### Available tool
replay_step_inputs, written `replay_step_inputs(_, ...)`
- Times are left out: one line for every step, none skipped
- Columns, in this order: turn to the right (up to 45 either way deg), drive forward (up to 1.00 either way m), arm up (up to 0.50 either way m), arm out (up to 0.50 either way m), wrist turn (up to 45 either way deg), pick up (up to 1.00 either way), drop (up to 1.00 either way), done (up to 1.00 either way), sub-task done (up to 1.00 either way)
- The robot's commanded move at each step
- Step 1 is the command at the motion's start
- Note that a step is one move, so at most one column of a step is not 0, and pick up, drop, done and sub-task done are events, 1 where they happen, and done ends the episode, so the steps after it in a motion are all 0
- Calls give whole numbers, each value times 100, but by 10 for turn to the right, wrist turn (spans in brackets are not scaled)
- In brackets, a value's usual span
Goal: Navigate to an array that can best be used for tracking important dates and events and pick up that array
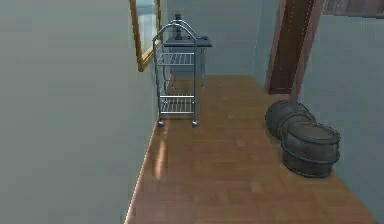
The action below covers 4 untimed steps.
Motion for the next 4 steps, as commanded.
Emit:
replay_step_inputs(90, 0, 0, 0, 0, 0, 0, 0, 0)
replay_step_inputs(0, 100, 0, 0, 0, 0, 0, 0, 0)
replay_step_inputs(0, 100, 0, 0, 0, 0, 0, 0, 0)
replay_step_inputs(60, 0, 0, 0, 0, 0, 0, 0, 0)
